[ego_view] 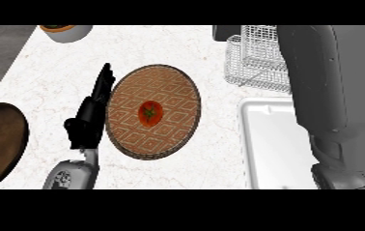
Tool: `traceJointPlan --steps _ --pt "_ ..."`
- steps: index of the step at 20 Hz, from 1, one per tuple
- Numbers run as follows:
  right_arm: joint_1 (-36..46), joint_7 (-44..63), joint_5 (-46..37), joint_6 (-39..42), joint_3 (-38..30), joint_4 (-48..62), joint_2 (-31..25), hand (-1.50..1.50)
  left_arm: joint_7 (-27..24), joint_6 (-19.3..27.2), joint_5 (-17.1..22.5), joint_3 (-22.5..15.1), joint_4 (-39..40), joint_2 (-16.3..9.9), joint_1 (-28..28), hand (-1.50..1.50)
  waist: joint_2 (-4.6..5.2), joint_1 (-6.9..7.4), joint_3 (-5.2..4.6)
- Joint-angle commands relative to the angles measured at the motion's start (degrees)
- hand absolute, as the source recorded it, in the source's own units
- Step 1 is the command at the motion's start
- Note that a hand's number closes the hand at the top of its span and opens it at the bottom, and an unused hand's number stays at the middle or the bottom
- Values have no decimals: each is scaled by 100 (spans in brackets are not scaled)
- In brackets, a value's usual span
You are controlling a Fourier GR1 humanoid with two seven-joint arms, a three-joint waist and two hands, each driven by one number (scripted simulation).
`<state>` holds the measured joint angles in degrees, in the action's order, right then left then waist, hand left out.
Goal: Pick the squash from the tray and place it in the tiered basket
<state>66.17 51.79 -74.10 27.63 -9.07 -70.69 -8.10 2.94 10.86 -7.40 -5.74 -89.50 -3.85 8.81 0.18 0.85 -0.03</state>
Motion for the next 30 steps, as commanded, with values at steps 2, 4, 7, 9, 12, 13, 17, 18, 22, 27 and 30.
traceJointPlan --steps 2,4,7,9,12,13,17,18,22,27,30 --pt "-354 -238 -163 -589 47 377 -294 150 149 379 -373 -283 -5 346 12 0 -11 -52 3" --pt "-498 -540 -198 -819 59 777 -465 150 143 -71 -11 45 -134 -50 -17 0 -3 -27 2" --pt "-250 -896 -72 -886 -183 1244 -927 150 88 -15 -86 -108 -163 100 -191 0 -3 -12 2" --pt "-338 -829 116 -956 -337 1310 -794 150 -7 115 -263 -141 116 184 43 0 -6 -45 2" --pt "-394 -399 426 -2060 -1056 1477 -500 -150 -234 141 -141 -134 319 344 42 0 37 -8 4" --pt "-527 -317 613 -1752 -1048 1013 -399 -150 108 56 -107 -7 -137 101 -41 0 -23 -52 5" --pt "-741 -821 935 -2600 -1224 1376 -281 -150 -37 38 -132 87 58 51 43 0 -1 -32 4" --pt "-436 -673 1076 -2437 -1309 1306 -315 -150 -17 -20 -80 53 59 86 55 0 -9 -36 3" --pt "-708 -851 1276 -3294 -1640 707 -443 -150 -65 83 -232 -150 -23 195 -276 0 -27 -75 6" --pt "-1050 -223 1390 -3129 -1968 -237 -814 -150 36 45 -101 173 35 30 -95 0 -62 -185 3" --pt "-1498 98 1694 -2938 -2250 -1182 -796 -150 -93 98 -49 157 100 169 -136 0 -88 -273 3"
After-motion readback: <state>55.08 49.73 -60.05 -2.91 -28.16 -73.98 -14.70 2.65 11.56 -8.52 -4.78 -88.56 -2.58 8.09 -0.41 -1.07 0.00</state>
